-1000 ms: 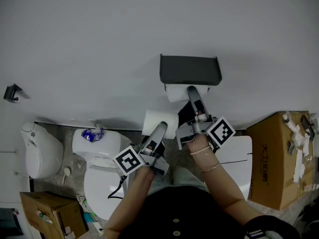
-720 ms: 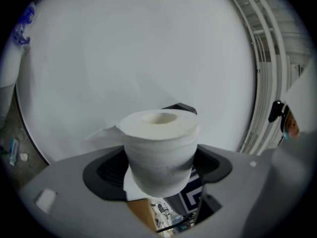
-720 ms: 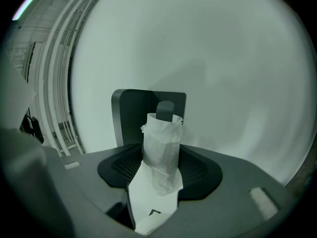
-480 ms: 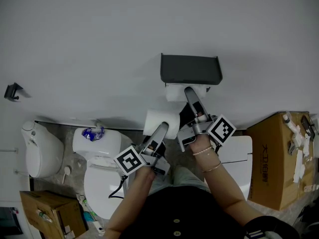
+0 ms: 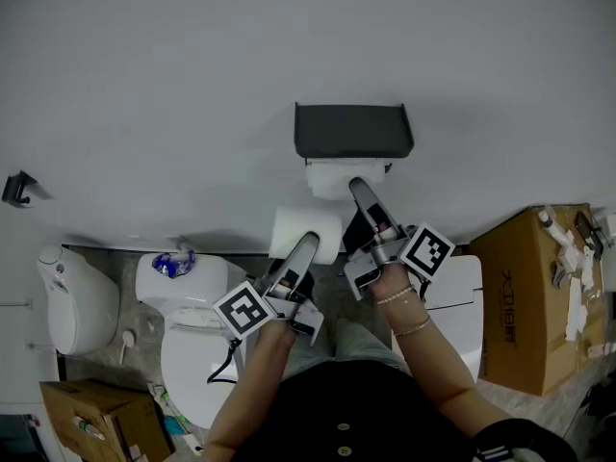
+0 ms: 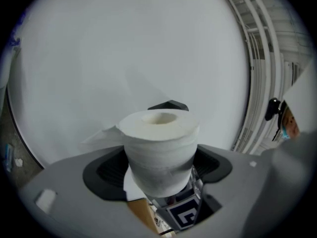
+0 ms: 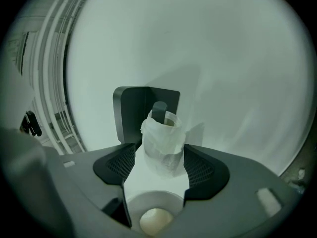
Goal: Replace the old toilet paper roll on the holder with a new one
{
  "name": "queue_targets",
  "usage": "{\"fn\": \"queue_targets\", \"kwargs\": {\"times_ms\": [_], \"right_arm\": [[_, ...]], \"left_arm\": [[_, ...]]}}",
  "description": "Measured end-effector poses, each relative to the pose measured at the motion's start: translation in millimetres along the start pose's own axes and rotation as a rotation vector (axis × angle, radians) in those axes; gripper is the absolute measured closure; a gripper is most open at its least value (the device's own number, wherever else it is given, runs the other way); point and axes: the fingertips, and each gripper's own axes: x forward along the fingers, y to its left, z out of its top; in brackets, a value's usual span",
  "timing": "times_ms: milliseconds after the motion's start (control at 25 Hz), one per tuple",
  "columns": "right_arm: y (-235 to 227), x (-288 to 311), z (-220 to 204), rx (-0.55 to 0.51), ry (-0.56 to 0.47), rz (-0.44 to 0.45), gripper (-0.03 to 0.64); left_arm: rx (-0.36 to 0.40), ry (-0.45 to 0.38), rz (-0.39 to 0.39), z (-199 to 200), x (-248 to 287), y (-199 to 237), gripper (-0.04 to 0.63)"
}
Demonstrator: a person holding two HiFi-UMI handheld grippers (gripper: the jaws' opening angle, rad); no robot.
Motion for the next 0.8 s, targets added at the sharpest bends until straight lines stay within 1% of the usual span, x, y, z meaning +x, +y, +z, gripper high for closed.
{"fn": "queue_targets", "kwargs": {"times_ms": [160,320,360,400,560,720,800], "right_arm": [[-3,-14,5,-0.032,-0.015,-0.027,0.325],[0,-30,18,-0.097,-0.027,-0.056,0.327],[3,-35,23,-0.121,-0.036,-0.064,0.337],[6,-39,27,-0.152,-0.044,-0.071,0.366],[26,-50,37,-0.284,-0.046,-0.086,0.402],[47,-58,47,-0.387,-0.048,-0.078,0.430],[60,-58,49,-0.446,-0.036,-0.061,0.441]], "left_arm": [[-0.012,-0.001,-0.011,2,3,-4,0.193],[0.010,0.005,-0.034,2,8,-12,0.193],[0.020,0.008,-0.045,2,10,-16,0.193],[0.031,0.012,-0.058,2,12,-20,0.193],[0.068,0.019,-0.111,3,18,-38,0.193],[0.150,-0.021,-0.144,13,24,-62,0.193],[0.157,-0.029,-0.152,13,25,-66,0.193]]}}
